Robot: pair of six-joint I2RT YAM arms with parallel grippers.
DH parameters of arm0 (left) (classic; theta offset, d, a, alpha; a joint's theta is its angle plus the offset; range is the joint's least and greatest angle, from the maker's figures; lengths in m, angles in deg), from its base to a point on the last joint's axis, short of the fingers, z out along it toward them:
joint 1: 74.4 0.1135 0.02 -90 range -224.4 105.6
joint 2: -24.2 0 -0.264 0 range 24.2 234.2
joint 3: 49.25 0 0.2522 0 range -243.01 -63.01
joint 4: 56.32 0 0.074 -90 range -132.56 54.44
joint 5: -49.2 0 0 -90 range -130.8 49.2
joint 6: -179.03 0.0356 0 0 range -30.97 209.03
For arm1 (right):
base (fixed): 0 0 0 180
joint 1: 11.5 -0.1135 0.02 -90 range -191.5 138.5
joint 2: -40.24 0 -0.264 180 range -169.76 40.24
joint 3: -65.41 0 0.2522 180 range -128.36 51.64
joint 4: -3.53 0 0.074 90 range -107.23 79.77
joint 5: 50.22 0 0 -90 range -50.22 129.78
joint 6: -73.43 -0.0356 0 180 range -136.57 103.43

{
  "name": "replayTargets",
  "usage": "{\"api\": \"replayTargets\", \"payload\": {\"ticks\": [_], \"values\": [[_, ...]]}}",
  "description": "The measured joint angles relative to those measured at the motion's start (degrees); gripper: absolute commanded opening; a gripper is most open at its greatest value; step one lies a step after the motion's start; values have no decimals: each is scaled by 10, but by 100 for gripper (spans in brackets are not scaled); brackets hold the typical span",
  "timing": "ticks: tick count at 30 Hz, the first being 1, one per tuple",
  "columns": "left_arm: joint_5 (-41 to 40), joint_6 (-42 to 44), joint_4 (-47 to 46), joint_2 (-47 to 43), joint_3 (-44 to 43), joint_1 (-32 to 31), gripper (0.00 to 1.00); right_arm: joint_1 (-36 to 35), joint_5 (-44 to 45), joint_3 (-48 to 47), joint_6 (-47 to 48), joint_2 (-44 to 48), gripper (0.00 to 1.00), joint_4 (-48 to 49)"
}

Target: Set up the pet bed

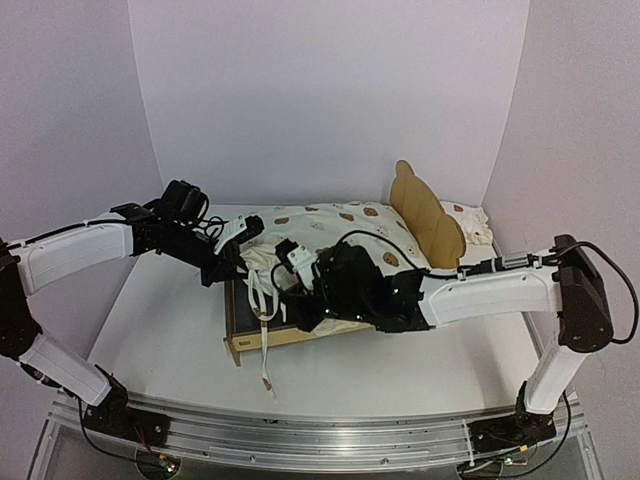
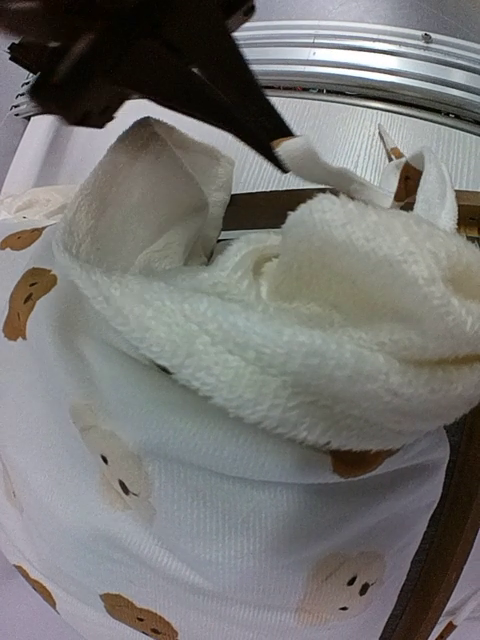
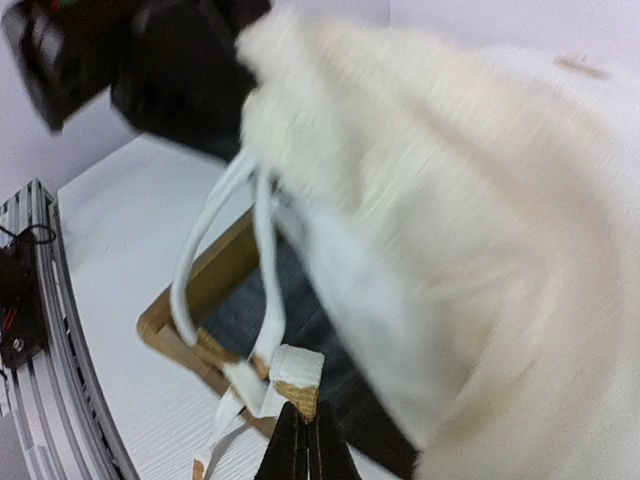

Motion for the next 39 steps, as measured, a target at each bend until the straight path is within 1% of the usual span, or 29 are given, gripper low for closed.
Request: {"api": "replayTargets", "payload": {"ticks": [3,6,13,22,25,28,31,34,39], "values": [[-9,0,0,-2,4,0,0,33,-15,-29,30,1,0,6],[-14,-1,0,-3,5,0,0,50,-33,-45,53,-14,0,5],[-24,-1,0,-6,6,0,0,47,-79,-53,75,-60,0,-15],[-24,-1,-5,-10,12,0,0,55,-102,-55,70,-83,0,-63],[-21,-1,-10,-11,18,0,0,61,-108,-64,66,-85,9,-83],[-15,-2,-15,-11,26,0,0,66,-121,-78,61,-86,25,-114],[-8,-2,-17,-11,34,0,0,70,-129,-97,60,-86,36,-153],[-2,-4,-20,-11,41,0,0,72,-131,-109,64,-79,42,-188],[8,-15,-30,-11,51,0,0,70,-140,-111,73,-35,44,-262]]}}
